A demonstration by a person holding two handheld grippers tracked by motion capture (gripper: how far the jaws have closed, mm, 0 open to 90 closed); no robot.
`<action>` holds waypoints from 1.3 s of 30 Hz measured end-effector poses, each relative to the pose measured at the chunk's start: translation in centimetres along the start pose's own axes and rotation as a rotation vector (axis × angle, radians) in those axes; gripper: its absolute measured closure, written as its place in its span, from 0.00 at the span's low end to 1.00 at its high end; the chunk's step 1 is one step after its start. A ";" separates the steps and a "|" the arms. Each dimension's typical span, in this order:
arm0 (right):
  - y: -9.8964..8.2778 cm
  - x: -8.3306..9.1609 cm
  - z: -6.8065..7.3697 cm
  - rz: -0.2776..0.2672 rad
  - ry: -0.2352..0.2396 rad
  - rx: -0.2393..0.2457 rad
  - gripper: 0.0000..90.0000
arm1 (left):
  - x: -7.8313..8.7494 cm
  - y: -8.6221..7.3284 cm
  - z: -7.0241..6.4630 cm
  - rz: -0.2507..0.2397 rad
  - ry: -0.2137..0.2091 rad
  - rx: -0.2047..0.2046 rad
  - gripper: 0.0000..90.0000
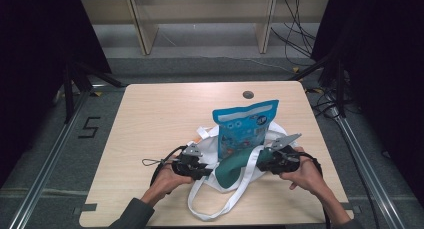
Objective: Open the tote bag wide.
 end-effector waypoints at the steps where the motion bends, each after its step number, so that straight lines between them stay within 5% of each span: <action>1: 0.4 0.8 0.1 -0.013 -0.008 0.019 1.00 | 0.3 0.2 -0.2 -0.006 0.011 0.003 0.81; 6: 3.4 6.1 0.4 -0.157 -0.072 0.046 0.87 | 1.5 1.2 -0.6 -0.004 0.022 -0.050 0.80; 8: 4.4 6.6 0.0 -0.185 -0.051 0.044 0.76 | 1.5 1.4 -0.7 -0.010 0.020 -0.059 0.80; 10: 5.1 6.1 -0.2 -0.198 -0.021 -0.013 0.65 | 1.5 1.4 -0.8 -0.013 0.034 -0.040 0.80; 11: 5.3 5.7 -0.4 -0.185 -0.006 -0.010 0.61 | 1.6 1.3 -0.7 -0.001 0.021 -0.077 0.80; 14: 5.4 4.6 -0.3 -0.160 0.046 -0.017 0.54 | 1.5 1.4 -0.8 -0.019 0.028 -0.048 0.80; 15: 5.1 3.2 -0.5 -0.090 0.057 -0.010 0.52 | 1.4 1.4 -0.8 -0.018 0.016 -0.041 0.80; 21: 3.6 1.5 -0.7 0.012 0.039 0.019 0.58 | 1.3 1.3 -0.5 -0.015 0.024 -0.047 0.80; 24: 1.9 0.7 -0.6 0.081 0.015 0.040 0.80 | 0.9 1.2 -0.4 -0.017 0.010 -0.049 0.80; 26: 1.2 0.1 -0.6 0.082 0.020 0.061 0.85 | 0.6 0.9 -0.4 -0.016 0.006 -0.024 0.80; 28: 0.7 -0.2 -0.4 0.064 0.006 0.009 0.88 | 0.2 0.5 -0.2 -0.016 0.007 0.009 0.80; 34: -0.8 -2.5 -0.6 0.031 -0.039 0.001 0.92 | -0.4 0.2 0.3 -0.008 0.022 -0.010 0.80; 39: -0.6 -2.0 -0.4 0.028 -0.059 0.001 0.89 | 0.8 1.0 0.1 -0.024 0.021 0.006 0.69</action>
Point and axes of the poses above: each handheld gripper's, and its own axes: x roughly backward along the jaws, y roughly out of its top, z roughly to its left, the point moved 8 cm from there along -x, roughly forward along the jaws, and after that the axes turned 3 degrees about -z, right-handed, at the moved point
